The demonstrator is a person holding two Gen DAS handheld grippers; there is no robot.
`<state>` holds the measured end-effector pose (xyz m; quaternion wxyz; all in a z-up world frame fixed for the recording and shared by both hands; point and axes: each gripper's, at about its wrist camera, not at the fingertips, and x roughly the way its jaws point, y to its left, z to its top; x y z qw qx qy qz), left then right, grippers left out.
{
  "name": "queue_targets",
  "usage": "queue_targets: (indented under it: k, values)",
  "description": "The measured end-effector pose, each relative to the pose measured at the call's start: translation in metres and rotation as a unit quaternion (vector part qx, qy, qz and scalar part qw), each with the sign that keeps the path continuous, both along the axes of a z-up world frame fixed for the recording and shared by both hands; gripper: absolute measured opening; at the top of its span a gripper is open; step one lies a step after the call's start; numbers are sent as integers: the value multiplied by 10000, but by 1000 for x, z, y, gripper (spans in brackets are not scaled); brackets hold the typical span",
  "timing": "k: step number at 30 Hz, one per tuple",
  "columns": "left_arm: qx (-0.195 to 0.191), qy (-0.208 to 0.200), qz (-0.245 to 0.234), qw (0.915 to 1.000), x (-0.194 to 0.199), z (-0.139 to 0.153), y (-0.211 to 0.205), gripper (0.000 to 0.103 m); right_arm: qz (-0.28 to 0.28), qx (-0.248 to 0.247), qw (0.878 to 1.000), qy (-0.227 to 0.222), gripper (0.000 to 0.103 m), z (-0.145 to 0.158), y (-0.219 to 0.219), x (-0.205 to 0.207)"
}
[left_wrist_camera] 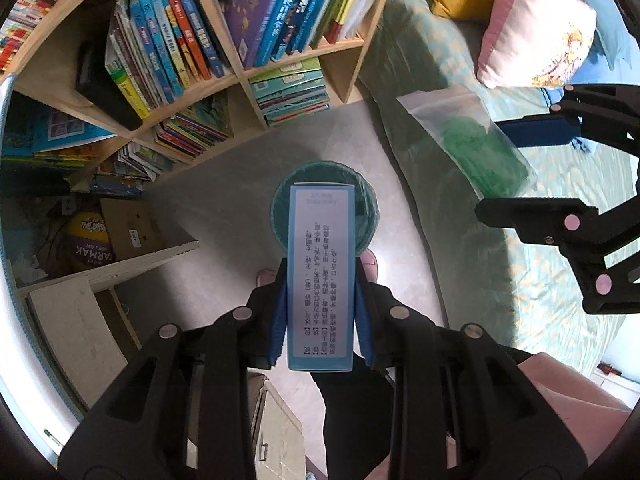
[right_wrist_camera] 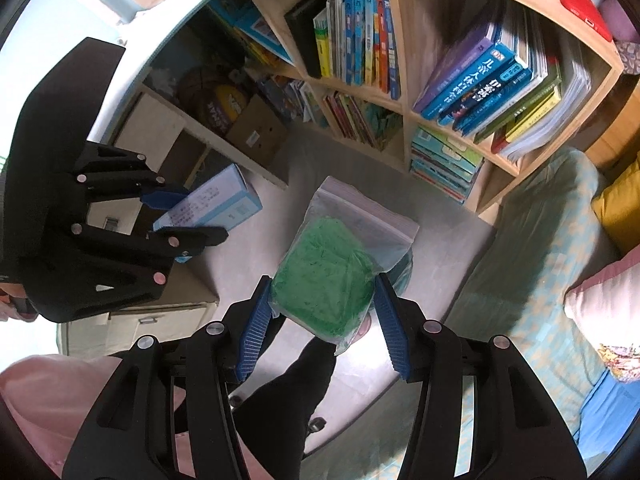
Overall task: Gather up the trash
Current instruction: 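Carry the blue-white box and green bag to the teal wastebasket and open both tools, then bring both open tools back over the table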
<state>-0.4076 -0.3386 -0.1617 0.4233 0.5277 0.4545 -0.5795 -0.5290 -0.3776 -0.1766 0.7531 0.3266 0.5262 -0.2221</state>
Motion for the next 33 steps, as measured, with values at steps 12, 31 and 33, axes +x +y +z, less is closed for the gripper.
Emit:
queue_targets:
  k: [12,31,33]
  values:
    - [47,-34,-376,9993,-11,-8,-1,43,42,97,9999,-47,70,-2,-2,2]
    - [12,48,-191,9998,-2,-4,-1,63,-39,90,9999,-54,78,0,-11,-6]
    - [2,48,-147,9999,0,-3,-1,63,-15,62,10000,-50,79,1,-11,-5]
